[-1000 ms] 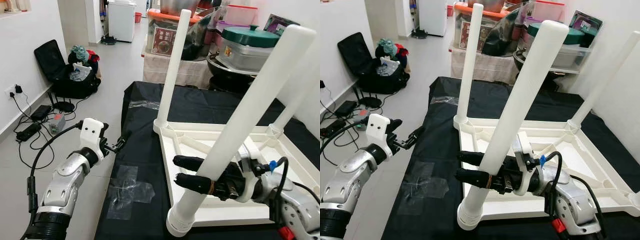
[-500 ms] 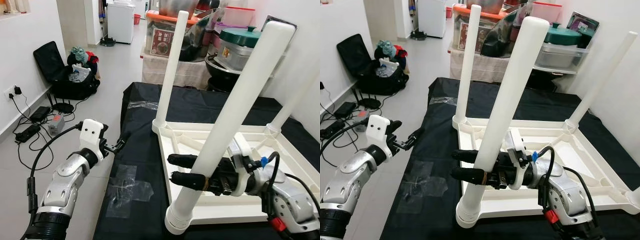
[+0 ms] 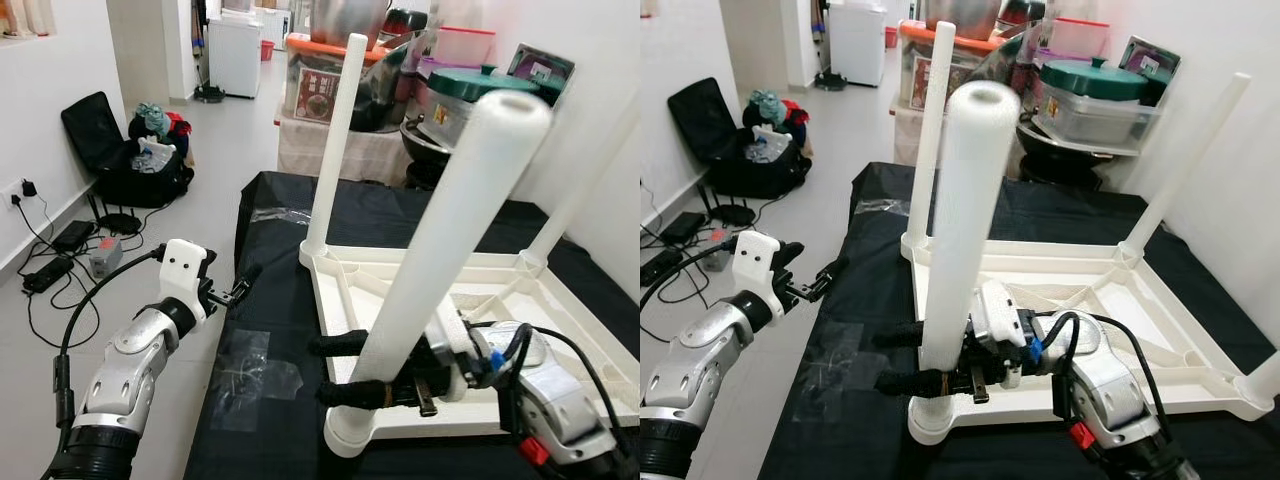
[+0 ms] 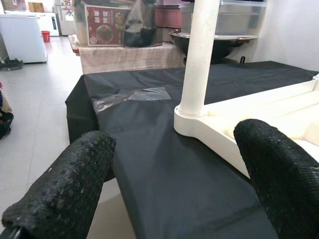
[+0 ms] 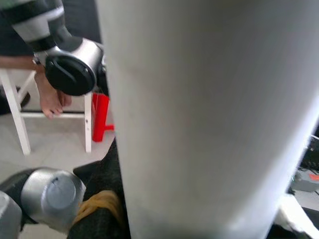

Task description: Building children table

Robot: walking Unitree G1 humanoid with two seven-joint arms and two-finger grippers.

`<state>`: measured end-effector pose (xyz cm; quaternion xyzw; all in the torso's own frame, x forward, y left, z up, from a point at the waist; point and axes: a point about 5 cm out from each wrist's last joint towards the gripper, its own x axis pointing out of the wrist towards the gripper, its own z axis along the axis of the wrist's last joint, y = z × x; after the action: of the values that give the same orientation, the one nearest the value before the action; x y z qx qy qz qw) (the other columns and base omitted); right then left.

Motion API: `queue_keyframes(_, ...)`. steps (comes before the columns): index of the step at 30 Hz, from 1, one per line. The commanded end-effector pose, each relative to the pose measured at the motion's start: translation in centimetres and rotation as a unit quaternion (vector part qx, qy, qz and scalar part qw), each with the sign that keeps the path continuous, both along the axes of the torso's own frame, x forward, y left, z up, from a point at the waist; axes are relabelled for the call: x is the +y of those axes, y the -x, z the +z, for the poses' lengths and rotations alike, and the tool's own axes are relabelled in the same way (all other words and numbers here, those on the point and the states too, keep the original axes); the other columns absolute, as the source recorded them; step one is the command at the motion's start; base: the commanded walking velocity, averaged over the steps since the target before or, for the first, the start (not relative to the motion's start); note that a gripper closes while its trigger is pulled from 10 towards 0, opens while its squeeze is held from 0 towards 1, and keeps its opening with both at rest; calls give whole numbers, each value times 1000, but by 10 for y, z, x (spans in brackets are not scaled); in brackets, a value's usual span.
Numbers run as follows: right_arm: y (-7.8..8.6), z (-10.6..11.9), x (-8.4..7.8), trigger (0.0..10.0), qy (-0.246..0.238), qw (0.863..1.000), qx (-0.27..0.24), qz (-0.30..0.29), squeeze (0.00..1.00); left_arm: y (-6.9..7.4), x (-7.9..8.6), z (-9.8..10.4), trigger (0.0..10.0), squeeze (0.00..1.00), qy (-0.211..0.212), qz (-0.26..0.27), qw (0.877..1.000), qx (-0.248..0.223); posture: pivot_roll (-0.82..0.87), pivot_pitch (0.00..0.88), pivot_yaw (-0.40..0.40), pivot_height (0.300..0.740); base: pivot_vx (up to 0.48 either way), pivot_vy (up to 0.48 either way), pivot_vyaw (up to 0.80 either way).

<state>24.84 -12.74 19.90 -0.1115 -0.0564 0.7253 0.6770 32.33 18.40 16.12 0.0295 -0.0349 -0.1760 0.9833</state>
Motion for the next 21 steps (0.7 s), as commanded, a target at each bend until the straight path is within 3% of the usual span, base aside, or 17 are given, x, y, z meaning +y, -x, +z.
queue_keyframes(1,-1,-29,-6,0,61,996,56,-18,0,1,1,-3,10000,0,-7,-1,1000,8,93,0,-124,740,0,0,0)
queue_keyframes(21,-5,-17,-9,0,2,994,106,0,0,-1,-2,-4,10000,0,5,-4,1000,12,83,0,-124,740,0,0,0)
